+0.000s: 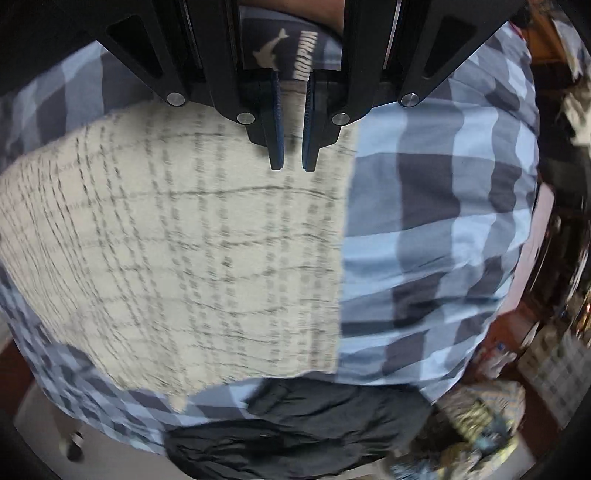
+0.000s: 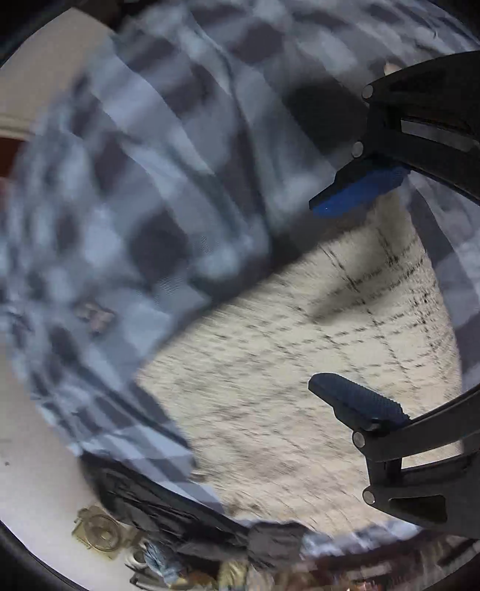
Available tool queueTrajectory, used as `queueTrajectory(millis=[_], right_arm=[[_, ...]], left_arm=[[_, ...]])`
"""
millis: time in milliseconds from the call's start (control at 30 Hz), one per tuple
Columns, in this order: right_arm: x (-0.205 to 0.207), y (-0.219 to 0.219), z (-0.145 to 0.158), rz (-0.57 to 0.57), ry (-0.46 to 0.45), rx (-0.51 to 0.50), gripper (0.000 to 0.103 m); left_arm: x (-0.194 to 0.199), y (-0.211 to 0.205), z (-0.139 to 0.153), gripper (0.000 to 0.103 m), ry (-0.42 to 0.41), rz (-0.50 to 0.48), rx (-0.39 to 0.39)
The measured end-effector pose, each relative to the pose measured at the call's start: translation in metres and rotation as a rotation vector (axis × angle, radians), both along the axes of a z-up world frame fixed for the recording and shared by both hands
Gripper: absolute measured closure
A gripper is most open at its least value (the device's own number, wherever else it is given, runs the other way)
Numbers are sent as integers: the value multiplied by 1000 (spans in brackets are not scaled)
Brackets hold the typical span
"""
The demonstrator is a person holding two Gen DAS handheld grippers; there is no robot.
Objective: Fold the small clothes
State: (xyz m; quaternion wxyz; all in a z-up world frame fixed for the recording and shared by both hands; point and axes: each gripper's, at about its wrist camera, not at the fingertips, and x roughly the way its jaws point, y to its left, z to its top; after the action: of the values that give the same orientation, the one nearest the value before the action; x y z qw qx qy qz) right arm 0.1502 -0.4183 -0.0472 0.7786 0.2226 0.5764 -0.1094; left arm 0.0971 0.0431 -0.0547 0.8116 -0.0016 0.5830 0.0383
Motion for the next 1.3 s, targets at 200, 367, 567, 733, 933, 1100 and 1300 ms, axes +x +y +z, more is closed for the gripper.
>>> queueTrajectory(millis=[200,367,567,733,933,1100,1300], right_arm=[[1,-10,-41,27,99,182,88],[-33,-23,-10,33,13,280,92],[-68,-58,4,34,-46,400,97],[-54,-71,-64,-62,112,328,94],[-77,-74,-27,-253,63,156,59],[-87,12,69,-83,-197,-344,1],[-60,145,12,505,-139,-179,1]], left_arm=[[9,34,-14,96,49,108,-73],[8,38,-3,96,-17,120,-5],[6,38,-3,96,-16,81,-24],[9,45,-9,96,0,89,-10],[9,45,-3,96,-36,103,94],[5,10,9,96,-125,-32,103],[8,-51,-14,96,-52,-293,-144]])
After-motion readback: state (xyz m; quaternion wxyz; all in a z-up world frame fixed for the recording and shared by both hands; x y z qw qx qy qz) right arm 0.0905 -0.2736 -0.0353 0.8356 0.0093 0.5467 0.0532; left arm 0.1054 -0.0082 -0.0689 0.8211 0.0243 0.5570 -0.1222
